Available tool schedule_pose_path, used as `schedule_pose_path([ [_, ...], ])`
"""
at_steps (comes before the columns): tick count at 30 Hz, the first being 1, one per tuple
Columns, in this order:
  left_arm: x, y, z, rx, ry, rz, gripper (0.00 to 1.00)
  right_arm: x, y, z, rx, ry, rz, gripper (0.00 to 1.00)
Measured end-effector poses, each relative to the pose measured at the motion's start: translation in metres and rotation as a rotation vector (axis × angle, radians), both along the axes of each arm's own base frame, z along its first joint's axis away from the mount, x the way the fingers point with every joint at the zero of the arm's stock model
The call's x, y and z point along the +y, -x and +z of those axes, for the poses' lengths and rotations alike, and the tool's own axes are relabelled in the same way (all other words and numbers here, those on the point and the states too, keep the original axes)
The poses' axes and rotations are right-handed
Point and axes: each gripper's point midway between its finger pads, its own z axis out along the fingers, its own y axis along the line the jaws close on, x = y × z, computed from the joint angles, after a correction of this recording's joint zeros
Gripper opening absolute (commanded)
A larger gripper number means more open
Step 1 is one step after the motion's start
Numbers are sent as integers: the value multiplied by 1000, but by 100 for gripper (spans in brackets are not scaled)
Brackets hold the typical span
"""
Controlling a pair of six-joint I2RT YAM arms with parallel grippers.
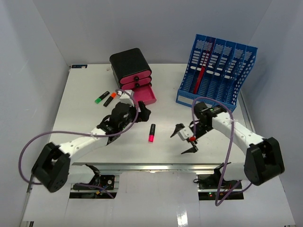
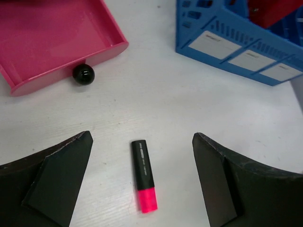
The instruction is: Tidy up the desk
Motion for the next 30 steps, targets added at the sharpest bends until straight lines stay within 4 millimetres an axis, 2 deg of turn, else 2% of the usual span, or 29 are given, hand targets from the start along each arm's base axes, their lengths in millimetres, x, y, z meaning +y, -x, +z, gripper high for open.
schedule_pose_path([
  [2,8,15,21,-42,4,-41,98,18,-8,-9,-78,51,87,100],
  [6,33,41,63,-138,-17,-74,98,51,-26,-31,-173,162,198,95],
  [12,91,84,121,-329,-68,-16,98,98,-73,-61,-245,290,271,92],
  [15,118,104,145,-429,-50,39,98,117,-90,-72,-288,329,287,91],
  [18,138,117,150,-479,-40,91,98,129,-99,-83,-312,364,299,89],
  [20,144,119,147,-484,-49,109,98,133,-102,-90,-321,392,306,87],
  [26,147,114,126,-429,-115,123,98,133,-107,-109,-332,461,318,75],
  [29,147,113,122,-415,-128,123,98,131,-107,-110,-334,483,315,66],
  [30,148,113,122,-416,-128,126,98,131,-107,-110,-335,490,313,60],
])
